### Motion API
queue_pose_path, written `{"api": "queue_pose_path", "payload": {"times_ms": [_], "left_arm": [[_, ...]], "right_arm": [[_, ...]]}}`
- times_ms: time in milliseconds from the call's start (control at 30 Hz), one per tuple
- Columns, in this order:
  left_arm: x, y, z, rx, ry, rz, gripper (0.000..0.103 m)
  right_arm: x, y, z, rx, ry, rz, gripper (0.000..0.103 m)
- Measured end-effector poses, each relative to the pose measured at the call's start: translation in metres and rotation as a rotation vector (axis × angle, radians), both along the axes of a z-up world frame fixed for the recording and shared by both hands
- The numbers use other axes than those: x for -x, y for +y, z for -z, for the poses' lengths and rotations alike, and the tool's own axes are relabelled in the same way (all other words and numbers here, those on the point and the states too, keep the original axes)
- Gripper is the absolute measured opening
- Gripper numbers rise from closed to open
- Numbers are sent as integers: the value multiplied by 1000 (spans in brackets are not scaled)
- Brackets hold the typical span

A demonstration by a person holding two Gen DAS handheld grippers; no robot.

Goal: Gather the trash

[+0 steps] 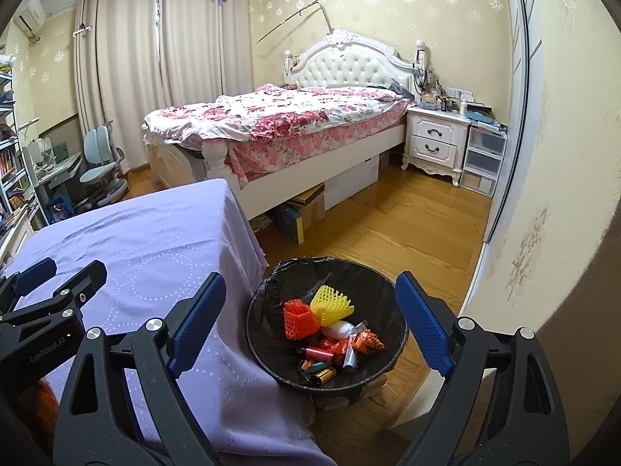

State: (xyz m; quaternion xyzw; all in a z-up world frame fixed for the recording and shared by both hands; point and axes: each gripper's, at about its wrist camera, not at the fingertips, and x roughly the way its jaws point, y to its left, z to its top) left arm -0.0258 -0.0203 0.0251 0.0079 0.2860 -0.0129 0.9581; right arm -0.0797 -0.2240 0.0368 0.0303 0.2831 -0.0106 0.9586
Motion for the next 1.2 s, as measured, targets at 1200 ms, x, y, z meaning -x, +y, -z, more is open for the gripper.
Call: {"api": "queue_pose_path", "payload": {"times_ms": [1200], "left_arm": [[6, 3, -2, 3, -12, 1, 87]], "right_arm": [[3, 4, -1, 5, -2, -2, 87]]}}
